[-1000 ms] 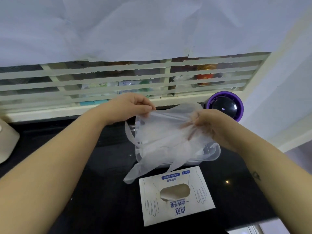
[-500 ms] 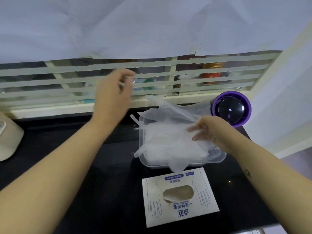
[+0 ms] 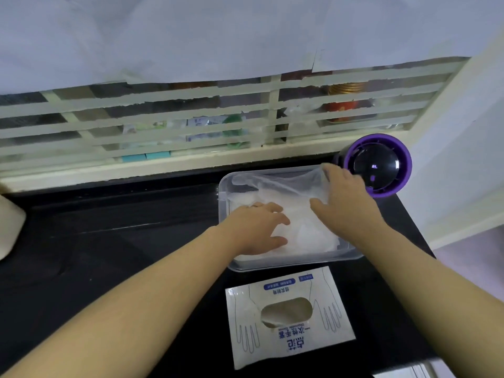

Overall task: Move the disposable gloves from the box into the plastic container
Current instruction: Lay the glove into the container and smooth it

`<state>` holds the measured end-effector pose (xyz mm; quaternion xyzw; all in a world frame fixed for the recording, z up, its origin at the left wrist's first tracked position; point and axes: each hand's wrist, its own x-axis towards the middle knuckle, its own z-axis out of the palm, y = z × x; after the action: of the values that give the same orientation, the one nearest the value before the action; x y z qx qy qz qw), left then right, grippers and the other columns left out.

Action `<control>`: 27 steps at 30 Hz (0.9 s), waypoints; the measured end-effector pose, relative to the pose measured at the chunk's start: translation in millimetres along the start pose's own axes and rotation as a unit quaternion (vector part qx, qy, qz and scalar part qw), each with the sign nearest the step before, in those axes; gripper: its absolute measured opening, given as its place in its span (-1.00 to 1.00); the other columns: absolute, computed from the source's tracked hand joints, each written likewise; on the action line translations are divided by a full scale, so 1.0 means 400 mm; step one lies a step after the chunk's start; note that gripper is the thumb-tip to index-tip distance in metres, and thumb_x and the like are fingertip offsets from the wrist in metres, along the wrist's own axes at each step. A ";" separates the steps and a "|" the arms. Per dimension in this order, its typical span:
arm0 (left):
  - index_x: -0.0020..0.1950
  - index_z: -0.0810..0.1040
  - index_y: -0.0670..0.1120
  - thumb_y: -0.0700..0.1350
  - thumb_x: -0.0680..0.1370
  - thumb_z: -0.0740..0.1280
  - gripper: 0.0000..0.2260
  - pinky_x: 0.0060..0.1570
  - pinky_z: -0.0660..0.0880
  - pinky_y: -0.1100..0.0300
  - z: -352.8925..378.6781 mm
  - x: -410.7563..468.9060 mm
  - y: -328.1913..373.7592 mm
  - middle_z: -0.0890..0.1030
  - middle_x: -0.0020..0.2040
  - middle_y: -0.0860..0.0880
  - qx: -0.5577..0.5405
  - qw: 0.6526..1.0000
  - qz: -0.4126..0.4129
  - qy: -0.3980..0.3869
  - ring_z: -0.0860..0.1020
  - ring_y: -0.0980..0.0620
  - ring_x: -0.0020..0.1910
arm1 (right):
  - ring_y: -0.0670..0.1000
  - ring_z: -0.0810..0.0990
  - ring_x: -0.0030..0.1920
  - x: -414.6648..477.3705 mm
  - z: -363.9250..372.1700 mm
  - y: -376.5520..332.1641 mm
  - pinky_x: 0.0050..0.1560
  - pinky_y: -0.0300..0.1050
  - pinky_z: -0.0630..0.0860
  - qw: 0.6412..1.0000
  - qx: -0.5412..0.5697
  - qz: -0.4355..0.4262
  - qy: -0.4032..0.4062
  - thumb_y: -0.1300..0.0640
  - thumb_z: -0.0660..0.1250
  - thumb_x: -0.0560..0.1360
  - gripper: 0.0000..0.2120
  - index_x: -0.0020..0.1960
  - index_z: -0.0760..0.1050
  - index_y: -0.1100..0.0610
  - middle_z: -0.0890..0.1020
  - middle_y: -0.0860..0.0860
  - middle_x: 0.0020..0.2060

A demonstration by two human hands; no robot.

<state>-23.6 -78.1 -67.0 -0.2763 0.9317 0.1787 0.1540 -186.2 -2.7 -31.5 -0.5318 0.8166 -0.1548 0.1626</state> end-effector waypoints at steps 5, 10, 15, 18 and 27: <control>0.42 0.38 0.10 0.13 0.60 0.23 -0.61 0.30 0.36 0.04 0.017 0.008 0.007 0.31 0.47 0.08 -0.027 0.999 0.001 -0.032 0.38 0.01 0.35 | 0.01 0.35 0.32 0.010 0.027 -0.040 0.28 -0.08 0.35 0.983 -0.064 -0.161 -0.057 0.23 0.25 0.55 -0.59 0.38 0.39 0.03 0.46 -0.03 0.31; 0.40 0.35 0.01 0.11 0.59 0.26 -0.59 0.19 0.43 0.04 0.018 0.019 0.007 0.28 0.43 0.01 -0.060 0.997 -0.040 -0.001 0.46 -0.02 0.22 | 0.12 0.13 0.48 0.051 0.102 0.013 0.40 0.03 0.23 0.937 -0.156 -0.118 -0.288 0.09 0.40 0.50 -0.23 0.55 0.03 0.01 0.13 0.06 0.52; 0.59 -0.17 -0.02 0.33 0.44 0.35 -0.03 0.43 0.24 -0.01 0.035 0.044 0.009 -0.29 0.56 -0.02 -0.119 0.981 -0.136 -0.068 0.16 -0.16 0.50 | 0.17 -0.11 0.53 0.055 0.139 0.025 0.47 0.12 0.07 0.929 -0.154 -0.101 -0.320 -0.12 0.40 0.46 -0.05 0.57 -0.18 0.03 -0.09 0.11 0.55; 0.56 -0.34 -0.06 0.33 0.44 0.35 0.06 0.46 0.19 -0.02 0.045 0.063 0.002 -0.37 0.55 -0.08 -0.094 0.972 -0.176 -0.122 0.07 -0.20 0.53 | 0.21 -0.25 0.52 0.061 0.150 0.032 0.47 0.18 0.02 0.923 -0.171 -0.083 -0.334 -0.17 0.40 0.44 0.03 0.56 -0.30 0.02 -0.27 0.11 0.53; 0.54 -0.35 -0.21 0.27 0.55 0.23 -0.04 0.48 0.14 0.00 0.082 0.095 0.005 -0.27 0.56 -0.22 -0.012 0.955 -0.227 -0.188 -0.03 -0.20 0.56 | 0.22 -0.24 0.52 0.088 0.179 0.051 0.48 0.24 0.07 0.913 -0.190 -0.054 -0.356 -0.11 0.42 0.43 0.05 0.55 -0.33 -0.01 -0.30 0.01 0.53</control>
<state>-48.8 -80.3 -110.2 -0.4438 0.7964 0.1986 0.3596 -185.6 -33.0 -108.4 -0.6159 0.6884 0.1943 0.3303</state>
